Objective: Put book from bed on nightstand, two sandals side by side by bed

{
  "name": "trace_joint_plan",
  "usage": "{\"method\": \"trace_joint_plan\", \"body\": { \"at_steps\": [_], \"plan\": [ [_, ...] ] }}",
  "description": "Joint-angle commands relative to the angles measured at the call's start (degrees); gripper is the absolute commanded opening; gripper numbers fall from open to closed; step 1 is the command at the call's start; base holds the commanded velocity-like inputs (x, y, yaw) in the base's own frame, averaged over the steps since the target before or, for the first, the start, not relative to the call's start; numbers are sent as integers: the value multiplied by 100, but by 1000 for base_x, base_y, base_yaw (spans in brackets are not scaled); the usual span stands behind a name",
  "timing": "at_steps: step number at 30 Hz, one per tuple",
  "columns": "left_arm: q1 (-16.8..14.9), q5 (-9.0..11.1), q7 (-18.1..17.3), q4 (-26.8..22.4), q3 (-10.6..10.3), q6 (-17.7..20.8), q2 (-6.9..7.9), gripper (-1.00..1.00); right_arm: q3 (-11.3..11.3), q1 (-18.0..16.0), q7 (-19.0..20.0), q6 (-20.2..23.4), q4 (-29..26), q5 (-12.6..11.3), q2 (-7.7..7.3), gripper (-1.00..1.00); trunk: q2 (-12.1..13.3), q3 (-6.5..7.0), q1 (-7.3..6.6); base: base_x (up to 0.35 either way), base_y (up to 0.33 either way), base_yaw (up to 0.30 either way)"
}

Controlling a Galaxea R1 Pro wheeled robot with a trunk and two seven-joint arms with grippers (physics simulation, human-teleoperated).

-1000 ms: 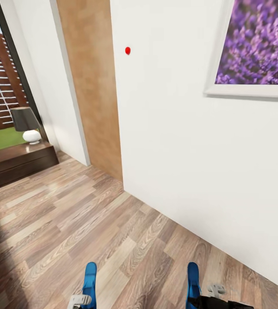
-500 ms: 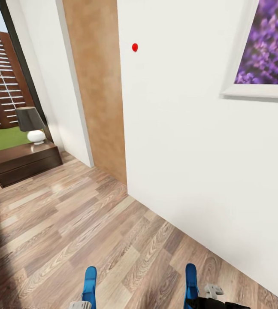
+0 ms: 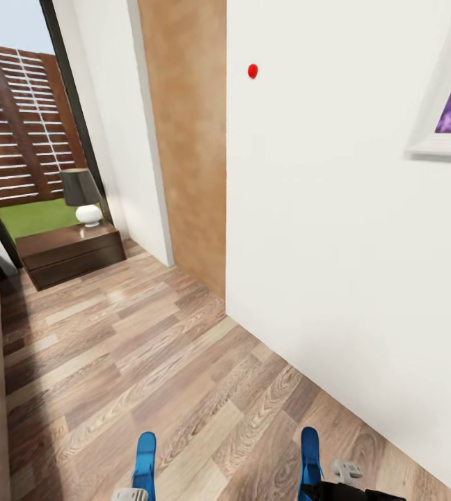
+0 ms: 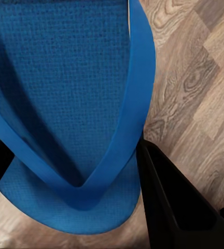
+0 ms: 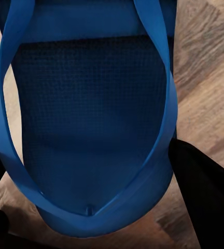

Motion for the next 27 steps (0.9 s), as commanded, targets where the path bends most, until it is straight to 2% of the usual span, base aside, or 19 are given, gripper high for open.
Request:
{"method": "trace_joint_plan", "body": {
  "at_steps": [1,6,16,27],
  "plan": [
    [-5,-18,4,7,25,-20,-1,-100,-49,-7,16,-8,16,29,-4,-100,-2,-6,2,259,0,30],
    [-5,-15,116,7,24,-20,-1,-100,-49,-7,15,-13,15,29,-1,-100,-2,-6,2,303,0,8],
    [-5,-30,125,7,24,-20,-1,-100,-49,-7,15,-13,16,29,0,-100,-2,-6,2,317,0,23],
    [-5,-33,131,7,24,-20,-1,-100,-49,-7,15,-13,15,29,0,-100,-2,-6,2,318,0,263]
  ]
}}
